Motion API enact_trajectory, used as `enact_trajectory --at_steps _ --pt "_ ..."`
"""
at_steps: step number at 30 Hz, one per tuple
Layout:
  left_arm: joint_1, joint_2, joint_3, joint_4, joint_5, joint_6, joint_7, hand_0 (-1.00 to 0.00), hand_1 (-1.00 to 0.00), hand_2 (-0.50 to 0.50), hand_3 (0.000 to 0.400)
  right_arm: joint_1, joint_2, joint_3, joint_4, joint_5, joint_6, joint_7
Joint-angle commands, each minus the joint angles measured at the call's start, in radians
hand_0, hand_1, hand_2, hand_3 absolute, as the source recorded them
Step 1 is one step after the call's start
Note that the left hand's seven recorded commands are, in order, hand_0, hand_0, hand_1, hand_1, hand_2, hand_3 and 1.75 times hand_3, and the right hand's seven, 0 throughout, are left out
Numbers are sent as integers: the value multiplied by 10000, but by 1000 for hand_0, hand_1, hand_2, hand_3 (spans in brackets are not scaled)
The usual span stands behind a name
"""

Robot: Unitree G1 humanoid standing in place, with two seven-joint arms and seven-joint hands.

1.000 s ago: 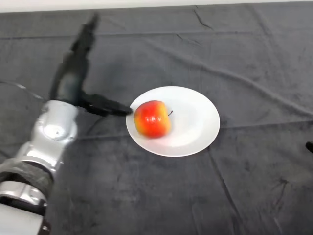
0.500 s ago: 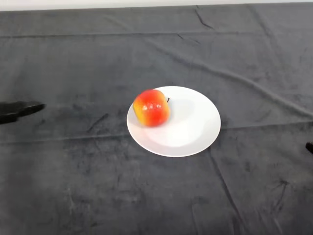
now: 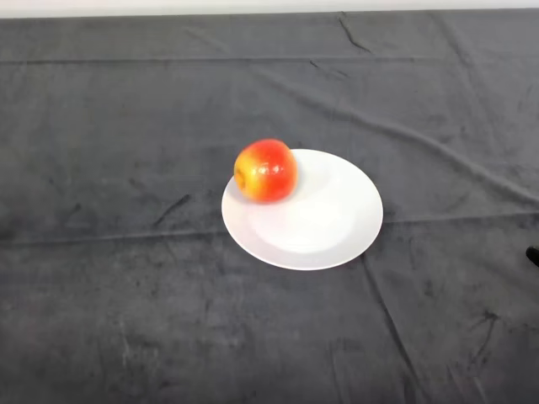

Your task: Move the apple to the plate

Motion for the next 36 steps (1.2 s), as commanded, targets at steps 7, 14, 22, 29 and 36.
enact_trajectory --at_steps 7,14,22,29,36 --pt "20 6 -516 167 899 669 652 0 0 0 0 435 385 -111 779 139 566 29" --pt "80 65 -816 -48 1485 831 1288 0 0 0 0 434 385 -111 782 139 563 29" --pt "138 48 -1043 -260 1989 903 1875 0 0 0 0 432 384 -111 787 140 561 30" --pt "205 23 -1103 -373 2215 926 2122 0 0 0 0 431 384 -110 790 141 559 31" --pt "240 -9 -1092 -441 2327 965 2236 0 0 0 0 430 384 -110 792 141 558 32"
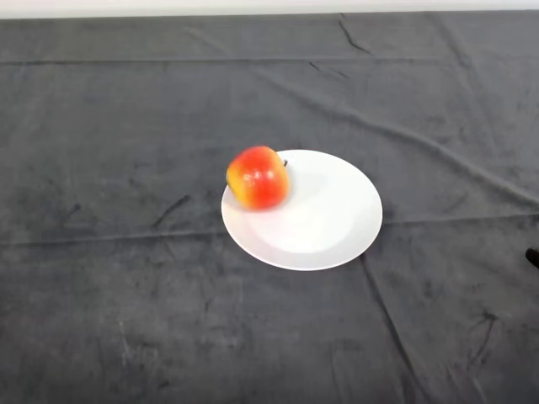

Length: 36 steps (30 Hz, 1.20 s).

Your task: Move the apple to the plate

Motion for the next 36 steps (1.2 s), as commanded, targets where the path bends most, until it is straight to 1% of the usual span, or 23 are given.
enact_trajectory --at_steps 1,20,36 --pt "242 23 -230 -402 129 58 188 0 0 0 0 430 383 -111 774 141 560 27" --pt "200 -77 -124 -499 257 116 287 0 0 0 0 429 384 -111 776 141 558 28" --pt "238 -115 1 -537 271 59 218 0 0 0 0 430 384 -112 775 141 560 28"
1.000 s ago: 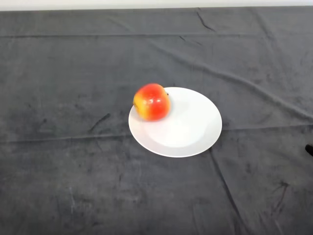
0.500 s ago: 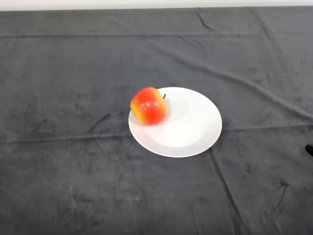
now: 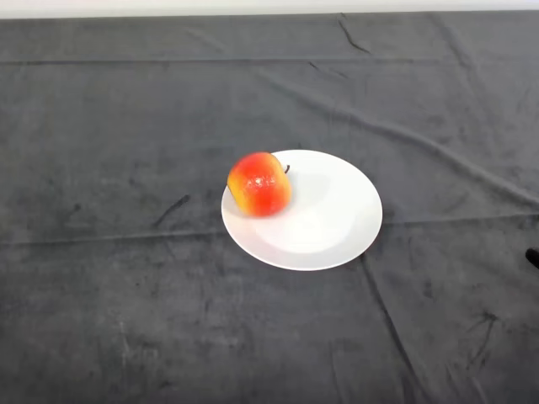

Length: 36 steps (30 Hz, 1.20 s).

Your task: Move the apple to the plate

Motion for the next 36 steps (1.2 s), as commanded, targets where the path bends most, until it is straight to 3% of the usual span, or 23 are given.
enact_trajectory --at_steps 1,36 --pt "240 -32 -3 -516 244 16 94 0 0 0 0 430 384 -111 774 141 560 28" --pt "257 -99 95 -555 380 41 -11 0 0 0 0 432 384 -112 768 140 563 27"
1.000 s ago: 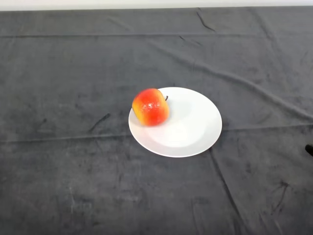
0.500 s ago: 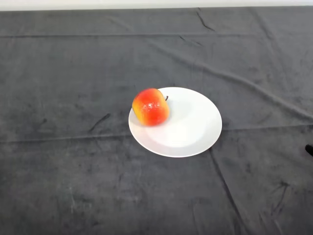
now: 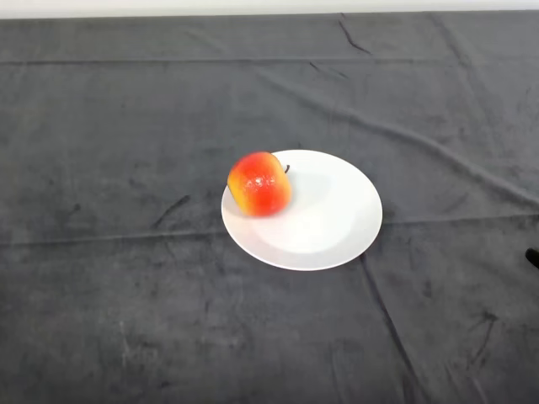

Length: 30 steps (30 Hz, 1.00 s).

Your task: Move the apple to the plate

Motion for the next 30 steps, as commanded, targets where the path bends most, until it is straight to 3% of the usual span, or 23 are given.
enact_trajectory --at_steps 1,30 --pt "259 -84 66 -539 185 41 -14 0 0 0 0 432 384 -112 768 140 563 26" --pt "273 -118 118 -559 260 94 -90 0 0 0 0 434 384 -113 763 139 565 25"
